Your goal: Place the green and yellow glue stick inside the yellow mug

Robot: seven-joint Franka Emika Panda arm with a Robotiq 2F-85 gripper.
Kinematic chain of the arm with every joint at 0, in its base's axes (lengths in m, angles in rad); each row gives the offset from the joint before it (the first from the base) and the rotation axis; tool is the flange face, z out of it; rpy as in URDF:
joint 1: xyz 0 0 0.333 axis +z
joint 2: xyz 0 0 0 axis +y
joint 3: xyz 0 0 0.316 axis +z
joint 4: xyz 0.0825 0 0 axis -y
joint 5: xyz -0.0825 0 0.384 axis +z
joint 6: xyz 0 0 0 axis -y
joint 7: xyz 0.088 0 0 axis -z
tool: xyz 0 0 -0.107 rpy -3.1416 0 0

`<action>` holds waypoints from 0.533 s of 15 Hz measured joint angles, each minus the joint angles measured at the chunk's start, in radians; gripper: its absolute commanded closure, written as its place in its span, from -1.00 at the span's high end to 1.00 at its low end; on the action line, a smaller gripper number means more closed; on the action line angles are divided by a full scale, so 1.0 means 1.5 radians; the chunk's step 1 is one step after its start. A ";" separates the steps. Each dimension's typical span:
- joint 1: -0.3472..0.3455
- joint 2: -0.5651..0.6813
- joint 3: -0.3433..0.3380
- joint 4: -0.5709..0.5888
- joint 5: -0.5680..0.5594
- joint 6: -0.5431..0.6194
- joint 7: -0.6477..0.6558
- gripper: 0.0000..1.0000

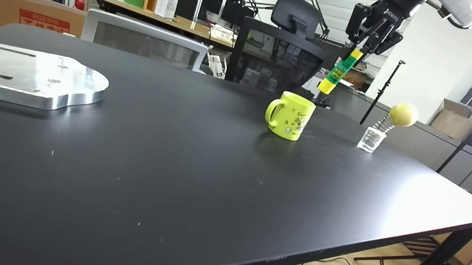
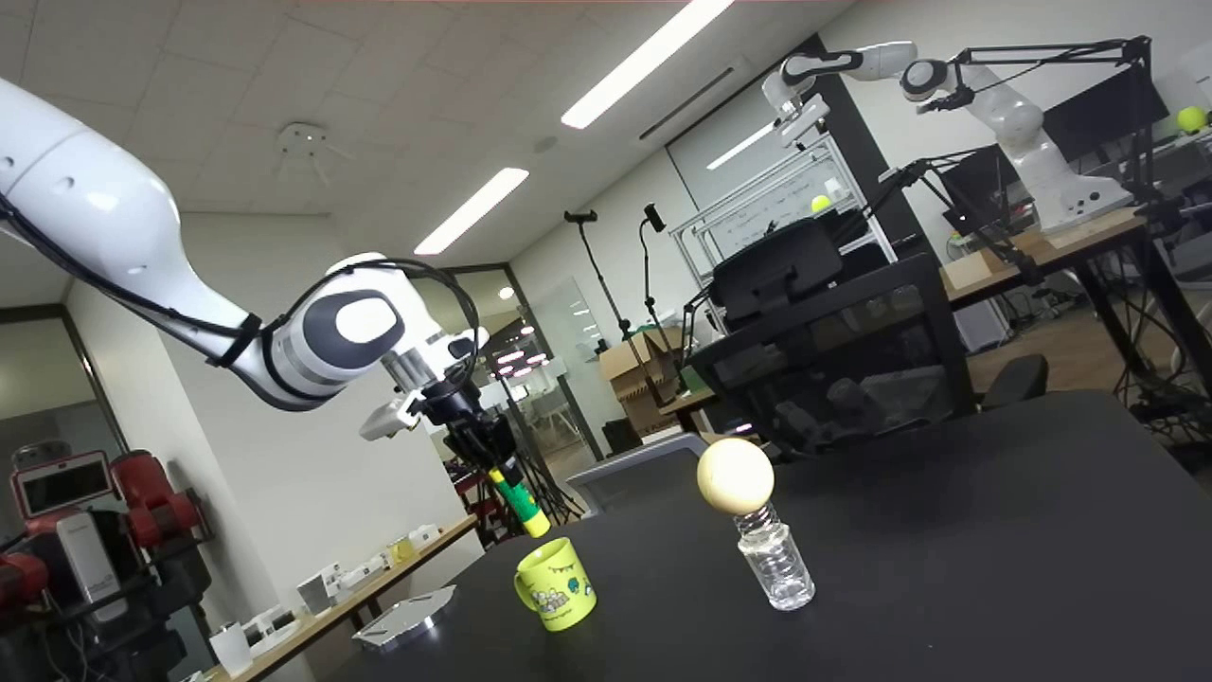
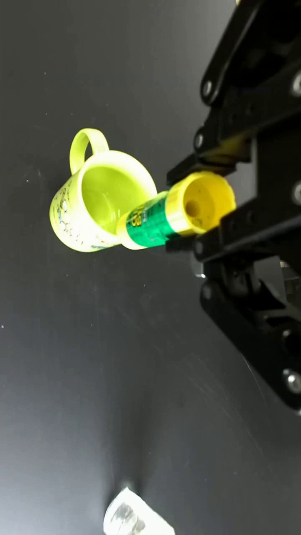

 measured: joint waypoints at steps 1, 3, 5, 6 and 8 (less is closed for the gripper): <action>0.002 0.011 0.004 0.008 0.007 0.003 -0.008 -0.82; 0.006 0.032 0.011 0.024 0.018 0.005 -0.021 -0.82; 0.010 0.056 0.014 0.038 0.019 0.005 -0.024 -0.82; 0.012 0.069 0.015 0.044 0.019 0.005 -0.026 -0.82; 0.014 0.094 0.016 0.053 0.026 0.014 -0.035 -0.82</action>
